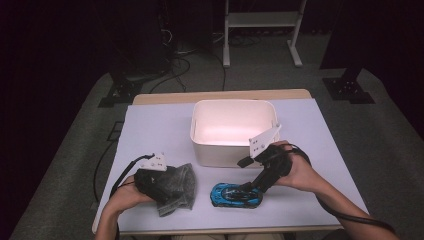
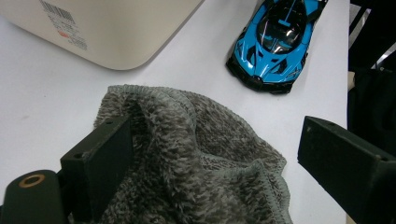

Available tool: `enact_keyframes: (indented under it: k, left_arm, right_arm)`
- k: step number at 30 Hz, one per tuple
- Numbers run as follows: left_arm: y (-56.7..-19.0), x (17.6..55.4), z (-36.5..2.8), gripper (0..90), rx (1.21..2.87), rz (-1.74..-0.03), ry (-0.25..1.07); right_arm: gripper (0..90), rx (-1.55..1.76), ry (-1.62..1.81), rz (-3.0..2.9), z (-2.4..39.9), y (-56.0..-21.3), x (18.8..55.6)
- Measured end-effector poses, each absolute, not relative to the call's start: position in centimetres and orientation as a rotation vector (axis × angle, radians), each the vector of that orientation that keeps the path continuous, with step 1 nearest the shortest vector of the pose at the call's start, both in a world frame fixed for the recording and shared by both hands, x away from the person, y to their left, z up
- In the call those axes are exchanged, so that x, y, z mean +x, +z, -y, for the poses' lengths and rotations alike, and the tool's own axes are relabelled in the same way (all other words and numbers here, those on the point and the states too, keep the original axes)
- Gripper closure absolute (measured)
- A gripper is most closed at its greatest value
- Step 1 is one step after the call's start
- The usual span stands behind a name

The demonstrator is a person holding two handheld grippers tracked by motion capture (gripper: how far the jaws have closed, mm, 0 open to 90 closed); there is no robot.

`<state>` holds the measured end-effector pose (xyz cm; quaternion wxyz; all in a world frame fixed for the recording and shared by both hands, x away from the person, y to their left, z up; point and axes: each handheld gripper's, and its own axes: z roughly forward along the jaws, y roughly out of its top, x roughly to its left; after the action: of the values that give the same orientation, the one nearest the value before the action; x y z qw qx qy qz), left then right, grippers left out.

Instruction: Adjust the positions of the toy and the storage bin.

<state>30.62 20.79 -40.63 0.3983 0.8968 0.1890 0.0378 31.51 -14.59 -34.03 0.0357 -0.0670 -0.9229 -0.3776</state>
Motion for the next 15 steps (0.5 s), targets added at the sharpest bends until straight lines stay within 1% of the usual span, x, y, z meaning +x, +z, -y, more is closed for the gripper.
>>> enact_keyframes:
  k: [7,15]
  left_arm:
    - [-40.7,30.7,-20.9,9.8,2.271,-0.48,0.092]
    - [-40.7,30.6,-20.9,9.8,2.269,-0.477,0.091]
  right_arm:
    - [19.3,-0.221,-1.1,2.853,13.6,-38.0,31.3]
    - [18.0,-0.254,-1.085,2.86,13.3,-41.0,31.1]
